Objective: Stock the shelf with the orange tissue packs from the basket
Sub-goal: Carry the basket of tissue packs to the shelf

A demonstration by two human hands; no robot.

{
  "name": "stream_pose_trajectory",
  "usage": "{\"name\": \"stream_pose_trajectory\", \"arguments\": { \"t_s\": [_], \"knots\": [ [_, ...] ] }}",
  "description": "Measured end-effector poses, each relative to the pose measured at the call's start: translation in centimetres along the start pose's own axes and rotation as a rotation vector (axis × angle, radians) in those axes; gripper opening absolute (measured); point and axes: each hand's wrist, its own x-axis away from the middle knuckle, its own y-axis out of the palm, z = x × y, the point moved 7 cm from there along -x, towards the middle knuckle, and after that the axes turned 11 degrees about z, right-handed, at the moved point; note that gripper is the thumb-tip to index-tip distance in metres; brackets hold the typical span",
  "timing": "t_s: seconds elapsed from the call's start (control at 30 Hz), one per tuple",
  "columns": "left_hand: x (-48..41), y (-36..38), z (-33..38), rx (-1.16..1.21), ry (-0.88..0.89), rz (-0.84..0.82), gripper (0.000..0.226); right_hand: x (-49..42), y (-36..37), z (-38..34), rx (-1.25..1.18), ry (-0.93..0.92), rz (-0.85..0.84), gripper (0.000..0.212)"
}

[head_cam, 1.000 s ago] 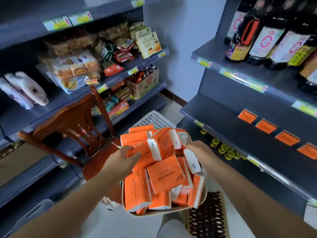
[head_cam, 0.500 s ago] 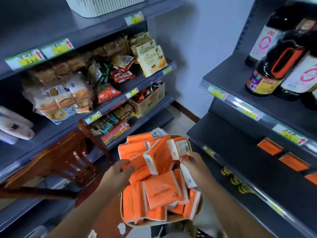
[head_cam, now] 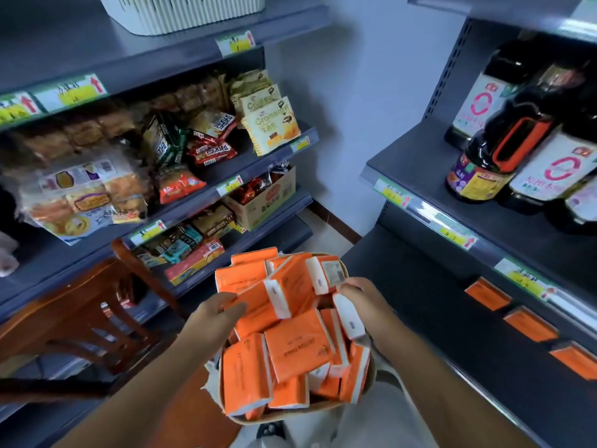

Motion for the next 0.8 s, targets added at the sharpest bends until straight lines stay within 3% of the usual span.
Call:
{"name": "stream_pose_trajectory", "arguments": {
  "t_s": [0.13,0.23,0.43,0.53,0.67,0.8],
  "knots": [
    [0.7,2.8,1.6,0.007,-0.04,0.033,0.007,-2.7,-1.7,1.0,0.007,0.047,-0.065,0.048],
    [1.5,5.7,2.8,0.058,-0.092,0.077,0.02,-5.3,-3.2,1.6,0.05,0.051,-0.1,0.044],
    [3.2,11.7,3.6,0.157,-0.183,0.149,0.002,-10.3,-5.8,3.6,0.045,0.084,-0.142,0.049],
    [4.0,14.2,2.2,0.172,-0.244,0.127,0.015,-11.5,-6.6,4.8,0.104,0.054,-0.135,0.052],
    [4.6,16.9,-1.3,0.143,-0.303,0.072,0.063,-11.8,-6.5,7.8,0.124,0.106,-0.149,0.046],
    [3.4,19.3,-6.2,0.115,-0.353,0.038,0.068,-13.0,-5.2,12.5,0.154,0.19,-0.147,0.041]
  ]
}}
